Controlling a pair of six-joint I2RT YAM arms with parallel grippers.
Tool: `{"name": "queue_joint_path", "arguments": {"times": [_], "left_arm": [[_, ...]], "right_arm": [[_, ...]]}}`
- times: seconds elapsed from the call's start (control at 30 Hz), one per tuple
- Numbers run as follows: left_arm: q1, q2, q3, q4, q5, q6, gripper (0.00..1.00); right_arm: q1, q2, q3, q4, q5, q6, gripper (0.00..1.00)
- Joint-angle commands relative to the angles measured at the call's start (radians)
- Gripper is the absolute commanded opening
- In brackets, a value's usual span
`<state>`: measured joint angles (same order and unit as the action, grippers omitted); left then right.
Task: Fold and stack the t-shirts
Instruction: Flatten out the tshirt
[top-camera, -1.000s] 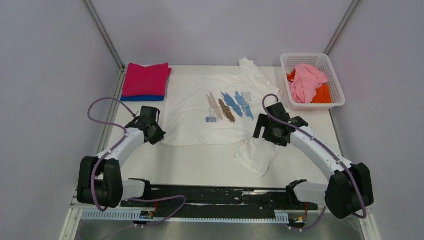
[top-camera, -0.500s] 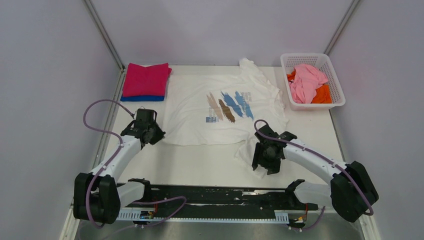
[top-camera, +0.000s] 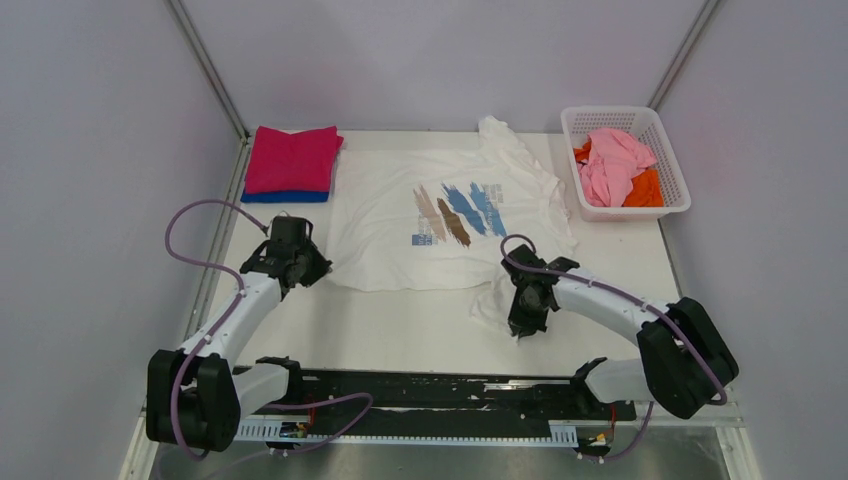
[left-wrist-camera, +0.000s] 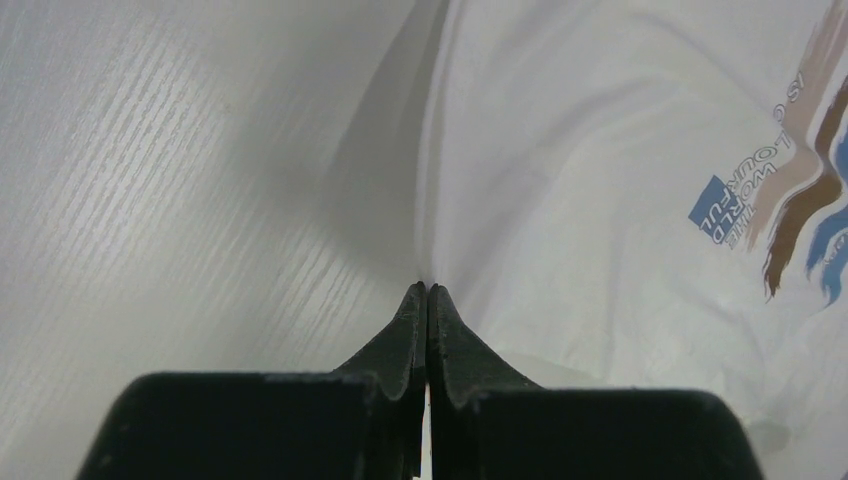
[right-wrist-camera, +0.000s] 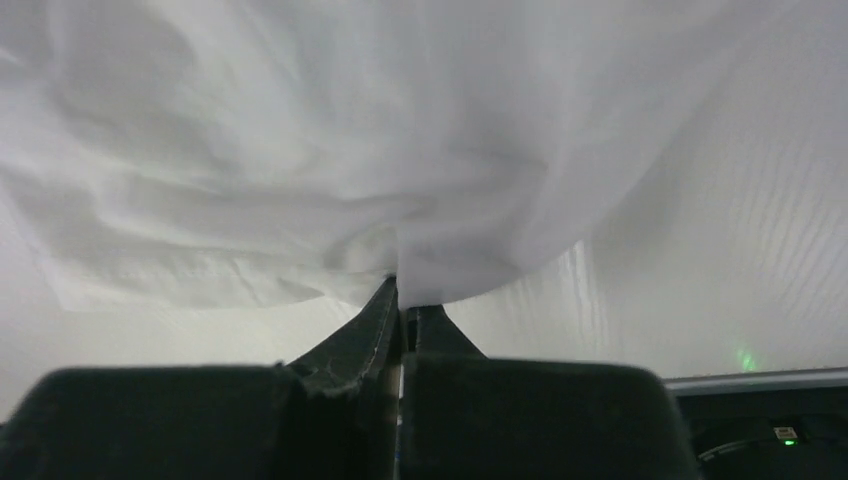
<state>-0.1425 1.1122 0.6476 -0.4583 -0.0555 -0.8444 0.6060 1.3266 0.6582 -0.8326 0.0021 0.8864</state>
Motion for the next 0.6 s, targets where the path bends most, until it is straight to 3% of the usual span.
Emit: {"name": "queue_joint_path", "arguments": {"times": [0.0, 0.3, 0.57], "left_arm": [[-0.002, -0.049, 0.011, 0.099, 0.031, -0.028, 0.00], [0.000, 0.060, 0.245, 0.227, 0.015, -0.067, 0.00], [0.000, 0.014, 0.505, 0.231, -0.028, -0.025, 0.00]], "right_arm": [[-0.082, -0.017, 0.110, 0.131, 0.217, -0.033, 0.00], [-0.427, -0.082, 0.410, 0.312, 0.190, -0.257, 0.00], [-0.560, -0.186, 0.683, 0.361, 0.194, -0.387, 0.00]]}}
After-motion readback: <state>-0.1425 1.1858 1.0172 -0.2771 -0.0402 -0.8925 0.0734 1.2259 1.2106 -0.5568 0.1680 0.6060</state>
